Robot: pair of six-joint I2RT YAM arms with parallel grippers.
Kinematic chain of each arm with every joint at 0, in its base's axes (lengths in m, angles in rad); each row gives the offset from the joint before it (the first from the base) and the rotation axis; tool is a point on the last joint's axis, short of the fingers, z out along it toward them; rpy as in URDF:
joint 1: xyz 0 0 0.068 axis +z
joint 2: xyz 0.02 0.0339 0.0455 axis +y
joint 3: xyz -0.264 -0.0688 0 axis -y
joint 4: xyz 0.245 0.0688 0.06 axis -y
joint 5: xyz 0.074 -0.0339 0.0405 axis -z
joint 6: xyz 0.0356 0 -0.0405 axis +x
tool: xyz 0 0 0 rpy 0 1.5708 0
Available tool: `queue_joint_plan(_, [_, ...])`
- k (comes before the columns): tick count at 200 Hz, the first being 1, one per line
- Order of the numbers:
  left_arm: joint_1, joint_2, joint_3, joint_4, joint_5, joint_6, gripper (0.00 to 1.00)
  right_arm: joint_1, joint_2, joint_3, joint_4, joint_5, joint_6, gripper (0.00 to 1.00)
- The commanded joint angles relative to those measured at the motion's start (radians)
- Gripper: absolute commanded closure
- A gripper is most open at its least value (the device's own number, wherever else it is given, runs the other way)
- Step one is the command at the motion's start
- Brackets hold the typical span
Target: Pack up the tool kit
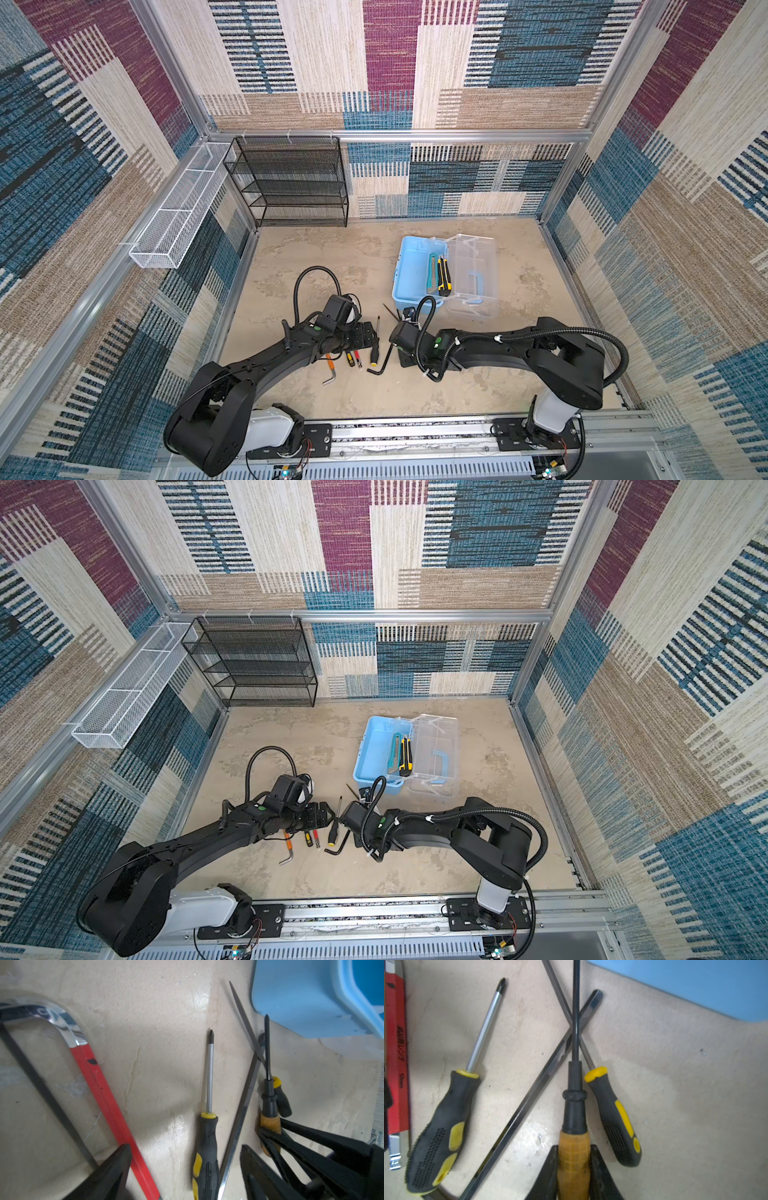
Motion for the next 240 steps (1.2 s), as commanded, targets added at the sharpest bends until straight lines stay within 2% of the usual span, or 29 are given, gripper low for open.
queue_joint_plan(1, [0.001, 0.001, -0.005, -0.012, -0.015, 0.002, 0.16, -0.014, -0.064, -0.032, 0.043, -0.007, -0.035, 0.8])
queue_joint_plan(52, [-0.002, -0.042, -0.028, 0.001, -0.027, -0.017, 0.17, -0.042, -0.301, -0.162, 0.252, -0.061, -0.172, 0.81])
queue_joint_plan(85, [-0.002, -0.067, -0.032, -0.012, -0.048, -0.027, 0.18, -0.06, -0.369, -0.188, 0.275, -0.087, -0.223, 0.81])
queue_joint_plan(124, [-0.002, -0.075, -0.032, -0.017, -0.06, -0.031, 0.18, -0.128, -0.454, -0.205, 0.323, -0.159, -0.288, 0.8])
queue_joint_plan(152, [-0.007, -0.058, -0.025, -0.017, -0.057, -0.032, 0.19, -0.182, -0.519, -0.197, 0.301, -0.179, -0.332, 0.78])
queue_joint_plan(197, [-0.04, -0.04, -0.019, -0.028, -0.062, -0.026, 0.21, -0.351, -0.611, -0.172, 0.183, -0.151, -0.318, 0.77])
queue_joint_plan(240, [-0.06, -0.038, -0.02, -0.047, -0.083, -0.008, 0.21, -0.49, -0.638, -0.129, 0.128, -0.162, -0.333, 0.76])
